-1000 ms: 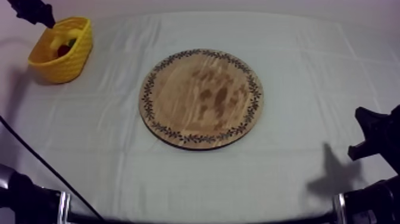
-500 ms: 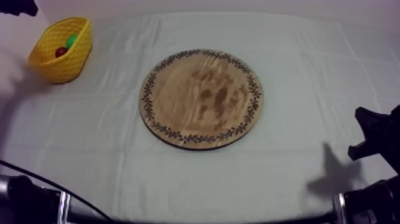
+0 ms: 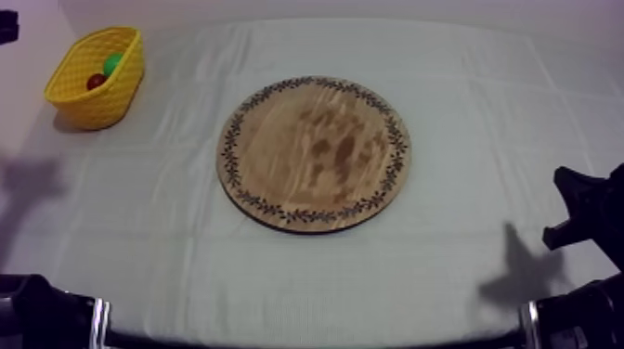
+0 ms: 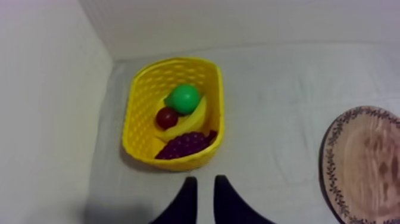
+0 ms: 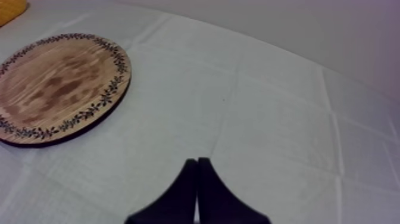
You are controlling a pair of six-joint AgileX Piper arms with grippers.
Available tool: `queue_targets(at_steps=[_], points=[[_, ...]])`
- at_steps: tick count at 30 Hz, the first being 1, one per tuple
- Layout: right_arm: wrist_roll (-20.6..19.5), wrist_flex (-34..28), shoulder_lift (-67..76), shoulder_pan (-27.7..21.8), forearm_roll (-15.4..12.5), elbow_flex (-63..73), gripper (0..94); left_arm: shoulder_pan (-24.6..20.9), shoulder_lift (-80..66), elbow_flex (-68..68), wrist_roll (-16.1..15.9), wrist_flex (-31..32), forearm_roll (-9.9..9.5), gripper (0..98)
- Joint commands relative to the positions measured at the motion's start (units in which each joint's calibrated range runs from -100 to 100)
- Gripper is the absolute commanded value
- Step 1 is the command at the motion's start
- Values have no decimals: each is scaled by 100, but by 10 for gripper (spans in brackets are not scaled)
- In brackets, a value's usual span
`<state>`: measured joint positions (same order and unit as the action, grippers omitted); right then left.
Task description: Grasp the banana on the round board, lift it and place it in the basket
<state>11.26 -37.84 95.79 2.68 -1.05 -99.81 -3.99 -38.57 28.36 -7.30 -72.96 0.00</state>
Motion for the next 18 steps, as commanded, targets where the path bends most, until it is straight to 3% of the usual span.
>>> queue_targets(at_steps=[1,11,18], points=[[0,2,-3,0,0,3,2,59,-684,668,22,252,32,50],[0,2,-3,0,0,3,2,212,-2594,3381,164,2168,329,8],[0,2,-3,0,0,3,2,236,-3553,4744,269,2818,383,2]])
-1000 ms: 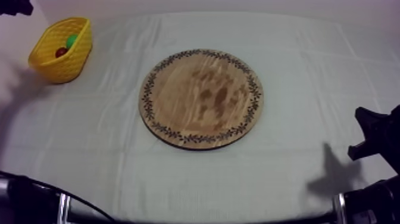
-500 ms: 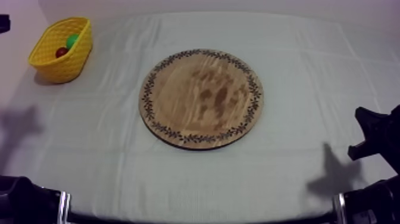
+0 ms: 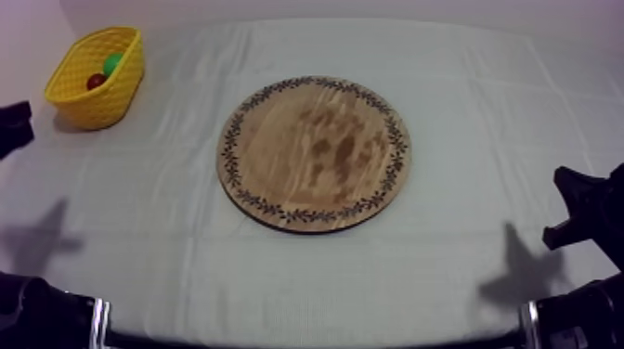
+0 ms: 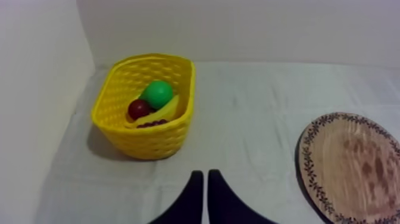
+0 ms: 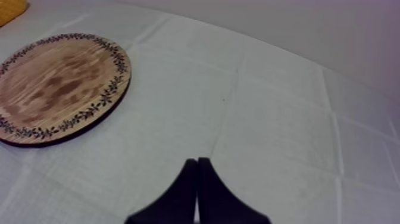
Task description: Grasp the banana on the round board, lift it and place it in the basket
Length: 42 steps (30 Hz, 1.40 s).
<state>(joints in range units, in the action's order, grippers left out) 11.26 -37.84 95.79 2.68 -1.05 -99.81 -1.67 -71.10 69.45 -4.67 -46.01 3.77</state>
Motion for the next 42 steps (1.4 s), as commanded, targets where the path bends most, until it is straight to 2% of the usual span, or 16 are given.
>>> queue_targets(at_steps=[1,15,21,26,30,36,42], points=[[0,2,-3,0,0,3,2,6,-411,788,7,193,13,1],[0,2,-3,0,0,3,2,126,-1889,2546,49,787,42,0],[0,2,-3,0,0,3,2,148,-2320,2781,94,709,-72,0],[0,2,-3,0,0,3,2,155,-2562,2821,314,716,-378,0],[0,2,-3,0,0,3,2,176,-2730,2934,564,1011,-512,0],[0,2,-3,0,0,3,2,178,-2847,3028,1093,1268,-568,0],[0,2,-3,0,0,3,2,178,-2862,3042,1241,1299,-574,0]])
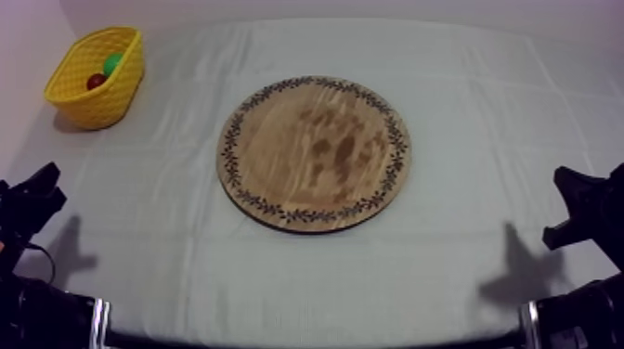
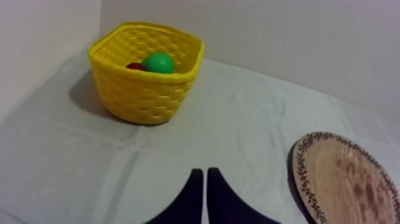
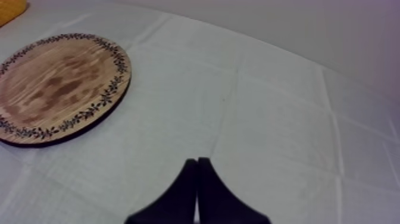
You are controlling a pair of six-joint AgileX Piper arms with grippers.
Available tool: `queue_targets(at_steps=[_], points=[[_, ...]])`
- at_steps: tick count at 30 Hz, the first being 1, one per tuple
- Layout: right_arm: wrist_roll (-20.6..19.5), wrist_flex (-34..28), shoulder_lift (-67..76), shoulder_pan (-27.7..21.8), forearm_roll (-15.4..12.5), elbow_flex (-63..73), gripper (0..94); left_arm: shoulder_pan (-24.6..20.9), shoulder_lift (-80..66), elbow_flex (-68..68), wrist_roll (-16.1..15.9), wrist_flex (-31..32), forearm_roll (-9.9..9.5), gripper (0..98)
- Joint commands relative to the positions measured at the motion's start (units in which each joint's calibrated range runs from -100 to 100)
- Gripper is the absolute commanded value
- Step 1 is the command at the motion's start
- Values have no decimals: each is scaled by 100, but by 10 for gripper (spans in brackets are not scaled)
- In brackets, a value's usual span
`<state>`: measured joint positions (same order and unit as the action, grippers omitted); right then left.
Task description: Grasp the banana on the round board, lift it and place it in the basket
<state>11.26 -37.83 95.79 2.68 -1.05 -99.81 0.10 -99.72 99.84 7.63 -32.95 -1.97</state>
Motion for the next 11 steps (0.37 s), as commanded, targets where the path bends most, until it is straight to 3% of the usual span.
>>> queue_targets(at_steps=[1,11], points=[[0,1,-3,0,0,3,2,1,-1,4,16,-6,0,0],[0,1,-3,0,0,3,2,1,-2,5,30,-3,-5,1]])
